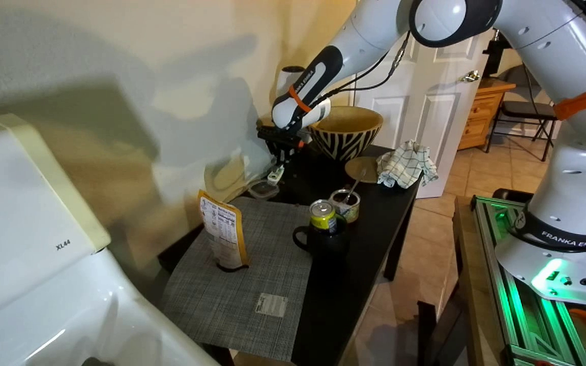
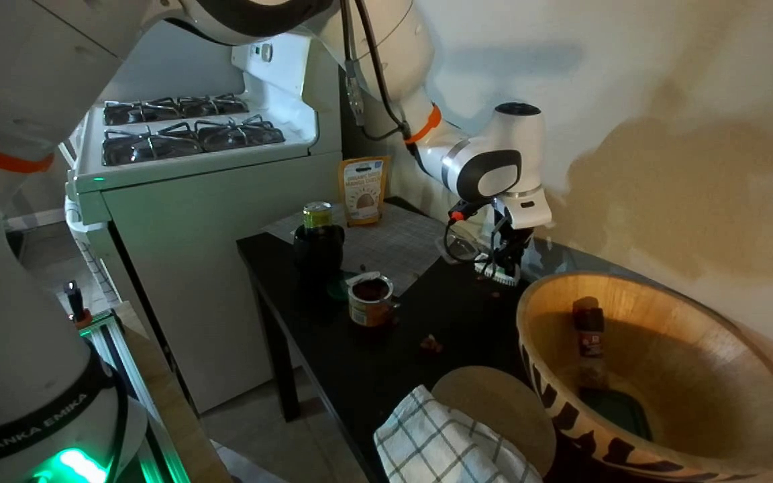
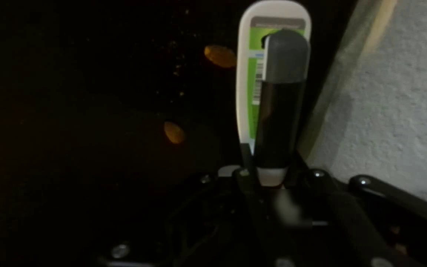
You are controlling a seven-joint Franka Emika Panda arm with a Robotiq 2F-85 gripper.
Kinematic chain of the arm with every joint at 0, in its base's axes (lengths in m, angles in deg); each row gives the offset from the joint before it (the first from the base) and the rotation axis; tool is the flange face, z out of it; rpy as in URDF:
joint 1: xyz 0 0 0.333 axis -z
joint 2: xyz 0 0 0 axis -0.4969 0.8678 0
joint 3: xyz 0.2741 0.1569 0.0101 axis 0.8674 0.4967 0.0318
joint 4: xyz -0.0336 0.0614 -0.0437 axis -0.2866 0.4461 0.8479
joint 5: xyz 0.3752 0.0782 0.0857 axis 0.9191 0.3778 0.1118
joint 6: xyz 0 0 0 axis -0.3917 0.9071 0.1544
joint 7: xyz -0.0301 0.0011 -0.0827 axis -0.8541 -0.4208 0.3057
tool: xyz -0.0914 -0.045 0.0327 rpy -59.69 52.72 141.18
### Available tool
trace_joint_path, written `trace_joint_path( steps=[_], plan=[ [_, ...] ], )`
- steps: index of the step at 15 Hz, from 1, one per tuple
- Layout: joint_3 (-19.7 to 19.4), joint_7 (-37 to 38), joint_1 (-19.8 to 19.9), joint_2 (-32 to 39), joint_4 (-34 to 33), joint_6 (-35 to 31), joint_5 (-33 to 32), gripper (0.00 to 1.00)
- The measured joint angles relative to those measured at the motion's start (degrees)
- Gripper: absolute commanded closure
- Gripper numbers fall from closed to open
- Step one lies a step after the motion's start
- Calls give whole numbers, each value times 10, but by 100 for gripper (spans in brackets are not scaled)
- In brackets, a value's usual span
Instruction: Use the white brush to push the brown objects close to the wall towards the pile of brown objects in the front
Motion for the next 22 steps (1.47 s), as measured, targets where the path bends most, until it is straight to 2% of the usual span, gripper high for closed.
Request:
trace_joint_path(
  steps=[4, 8, 14, 20, 21, 22],
  plan=[
    [-5, -4, 7, 0, -25, 97, -2, 94],
    [-18, -3, 7, -8, -23, 156, -5, 94],
    [-24, 0, 5, -29, 13, 170, -8, 94],
    [-33, 10, -2, -78, 97, 170, -15, 94],
    [-36, 13, -4, -87, 112, 170, -19, 76],
    [-40, 15, -6, -95, 127, 170, -24, 76]
  ],
)
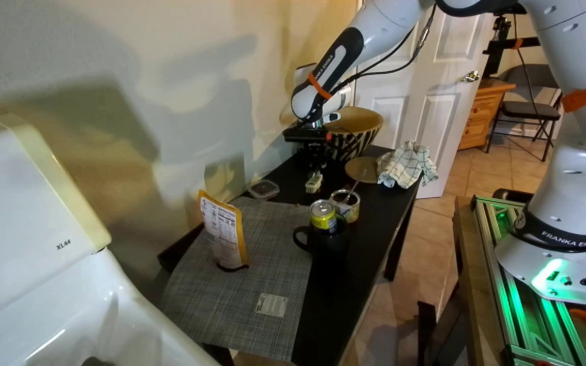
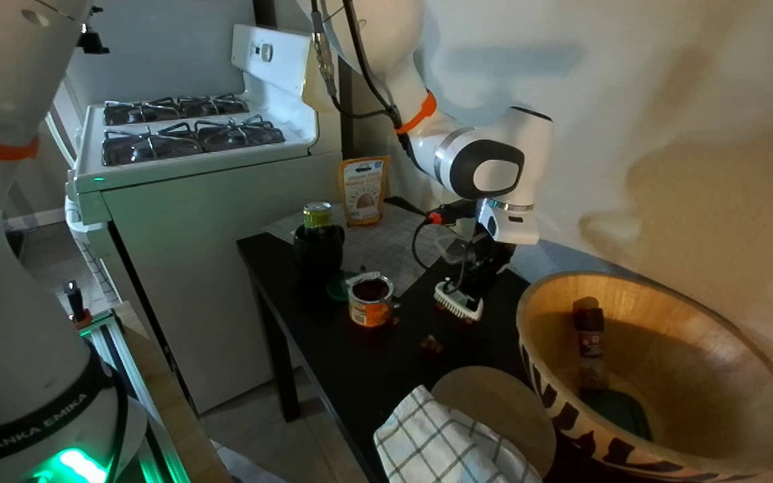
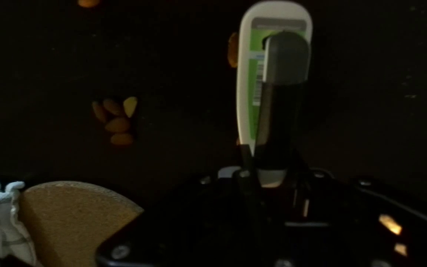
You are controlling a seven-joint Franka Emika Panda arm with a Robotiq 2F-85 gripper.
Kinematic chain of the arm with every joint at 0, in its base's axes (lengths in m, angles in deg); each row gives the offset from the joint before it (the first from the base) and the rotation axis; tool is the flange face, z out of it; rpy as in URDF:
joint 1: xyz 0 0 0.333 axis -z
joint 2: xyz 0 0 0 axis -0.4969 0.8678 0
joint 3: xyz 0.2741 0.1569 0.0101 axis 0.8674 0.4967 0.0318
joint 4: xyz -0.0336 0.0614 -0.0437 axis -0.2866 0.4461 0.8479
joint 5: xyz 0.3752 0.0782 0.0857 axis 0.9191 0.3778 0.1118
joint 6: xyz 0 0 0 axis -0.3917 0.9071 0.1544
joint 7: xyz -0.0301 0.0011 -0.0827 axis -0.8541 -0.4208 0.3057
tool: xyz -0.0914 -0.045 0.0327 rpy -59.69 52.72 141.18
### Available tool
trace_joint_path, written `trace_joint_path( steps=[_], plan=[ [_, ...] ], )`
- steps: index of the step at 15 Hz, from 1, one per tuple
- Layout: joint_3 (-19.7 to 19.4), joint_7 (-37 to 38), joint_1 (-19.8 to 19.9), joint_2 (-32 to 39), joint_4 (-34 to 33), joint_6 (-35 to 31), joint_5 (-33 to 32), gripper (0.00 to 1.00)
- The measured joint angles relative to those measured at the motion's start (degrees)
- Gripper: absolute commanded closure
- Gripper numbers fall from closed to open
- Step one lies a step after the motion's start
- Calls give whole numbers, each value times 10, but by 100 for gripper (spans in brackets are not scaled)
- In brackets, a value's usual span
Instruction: Use the white brush to push the brown objects close to the wall towards the pile of brown objects in the front
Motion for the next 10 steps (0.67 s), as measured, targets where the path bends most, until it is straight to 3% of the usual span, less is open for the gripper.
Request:
trace_joint_path(
  steps=[5, 6, 10],
  plan=[
    [-5, 2, -1, -17, 29, 0, -7, 76],
    [-5, 2, -1, -17, 29, 0, -8, 94],
    [-5, 4, -1, -18, 24, 0, -8, 94]
  ],
)
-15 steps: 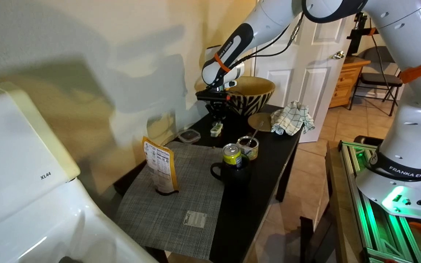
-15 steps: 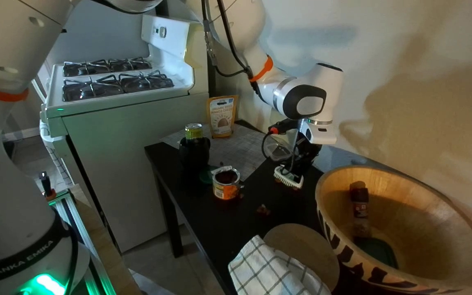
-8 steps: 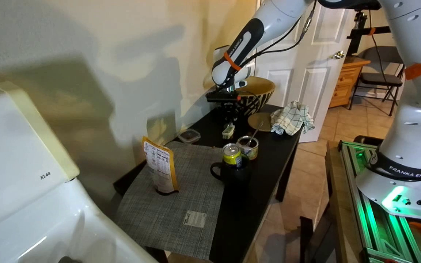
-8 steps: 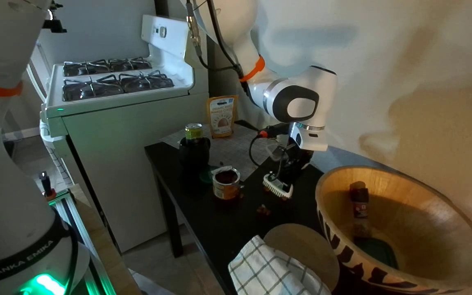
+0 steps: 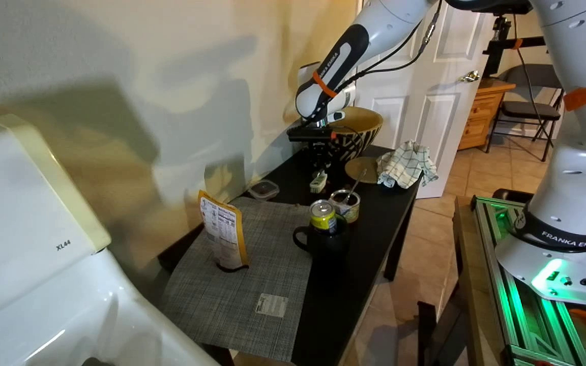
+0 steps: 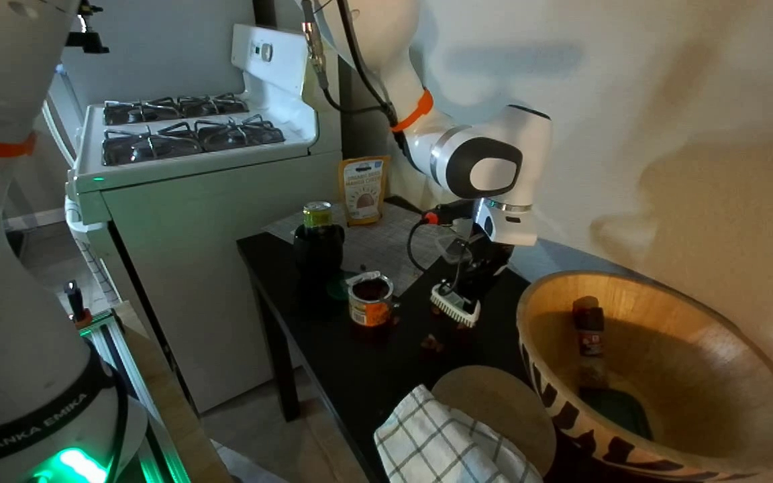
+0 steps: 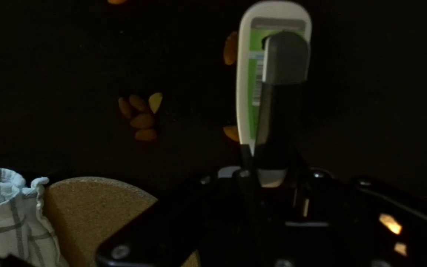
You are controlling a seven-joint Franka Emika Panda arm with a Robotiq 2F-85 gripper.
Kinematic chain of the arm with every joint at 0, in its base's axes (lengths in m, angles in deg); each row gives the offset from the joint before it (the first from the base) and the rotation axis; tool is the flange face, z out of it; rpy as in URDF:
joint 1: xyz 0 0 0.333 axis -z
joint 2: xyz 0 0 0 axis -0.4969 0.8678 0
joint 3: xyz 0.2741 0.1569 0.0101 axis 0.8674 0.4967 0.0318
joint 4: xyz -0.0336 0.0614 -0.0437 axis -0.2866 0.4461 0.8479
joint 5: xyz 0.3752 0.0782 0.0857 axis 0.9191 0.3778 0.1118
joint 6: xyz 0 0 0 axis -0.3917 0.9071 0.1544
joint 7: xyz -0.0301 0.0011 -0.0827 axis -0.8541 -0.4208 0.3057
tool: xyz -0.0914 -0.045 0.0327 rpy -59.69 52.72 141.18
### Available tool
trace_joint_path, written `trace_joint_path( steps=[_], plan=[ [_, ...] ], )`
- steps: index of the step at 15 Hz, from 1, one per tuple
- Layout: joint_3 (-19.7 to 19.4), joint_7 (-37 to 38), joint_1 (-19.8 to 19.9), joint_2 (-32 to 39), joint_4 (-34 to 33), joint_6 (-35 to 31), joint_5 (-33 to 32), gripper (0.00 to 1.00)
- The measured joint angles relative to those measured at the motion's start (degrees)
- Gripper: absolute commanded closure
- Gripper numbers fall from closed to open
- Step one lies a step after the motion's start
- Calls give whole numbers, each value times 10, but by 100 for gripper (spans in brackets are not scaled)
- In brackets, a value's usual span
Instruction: Use the white brush to push the brown objects close to the wall towards the pile of brown objects in the front
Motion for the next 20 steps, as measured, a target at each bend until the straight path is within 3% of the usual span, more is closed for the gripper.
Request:
trace_joint_path(
  steps=[7, 14, 20],
  plan=[
    [-3, 59, -20, -7, 15, -3, -13, 94],
    [-36, 179, -70, -26, 61, -11, -101, 94],
    [-38, 267, -79, -36, 85, -11, -159, 94]
  ],
)
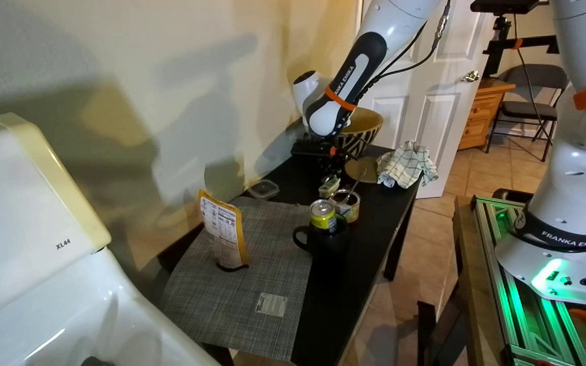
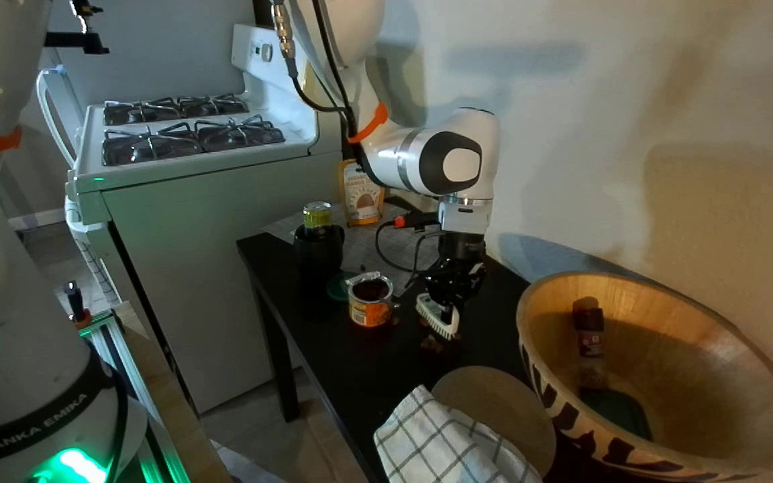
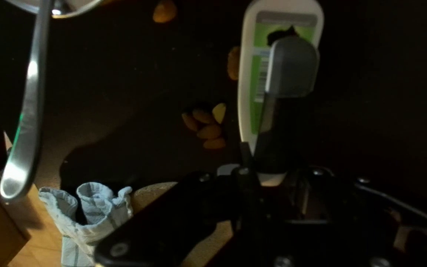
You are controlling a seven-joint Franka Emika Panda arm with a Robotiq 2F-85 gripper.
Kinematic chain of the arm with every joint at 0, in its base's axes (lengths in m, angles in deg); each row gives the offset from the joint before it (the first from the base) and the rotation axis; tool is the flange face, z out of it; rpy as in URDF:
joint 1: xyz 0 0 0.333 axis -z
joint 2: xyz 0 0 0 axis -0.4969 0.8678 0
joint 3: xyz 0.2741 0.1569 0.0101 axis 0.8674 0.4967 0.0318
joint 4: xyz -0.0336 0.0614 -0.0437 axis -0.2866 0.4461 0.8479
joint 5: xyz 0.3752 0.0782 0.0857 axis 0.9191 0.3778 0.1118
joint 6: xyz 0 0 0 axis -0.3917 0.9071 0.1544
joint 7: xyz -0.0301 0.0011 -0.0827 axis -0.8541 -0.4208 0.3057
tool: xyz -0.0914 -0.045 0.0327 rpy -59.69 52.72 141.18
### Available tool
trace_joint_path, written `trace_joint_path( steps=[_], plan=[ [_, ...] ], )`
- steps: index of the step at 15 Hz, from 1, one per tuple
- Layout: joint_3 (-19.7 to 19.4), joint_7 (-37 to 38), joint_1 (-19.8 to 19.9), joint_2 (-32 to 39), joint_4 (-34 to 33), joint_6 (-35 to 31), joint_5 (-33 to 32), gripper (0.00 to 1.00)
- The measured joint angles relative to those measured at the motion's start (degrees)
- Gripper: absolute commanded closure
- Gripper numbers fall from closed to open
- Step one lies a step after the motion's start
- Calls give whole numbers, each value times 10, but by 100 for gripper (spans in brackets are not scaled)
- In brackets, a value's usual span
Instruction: Use the white brush to push the brown objects close to the wall towards the pile of brown objects in the front
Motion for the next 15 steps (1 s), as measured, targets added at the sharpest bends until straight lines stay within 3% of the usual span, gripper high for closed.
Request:
trace_joint_path(
  steps=[8, 15],
  plan=[
    [1, 30, 10, -16, 27, -6, -25, 94],
    [6, 30, 36, -54, 92, -91, -22, 94]
  ],
)
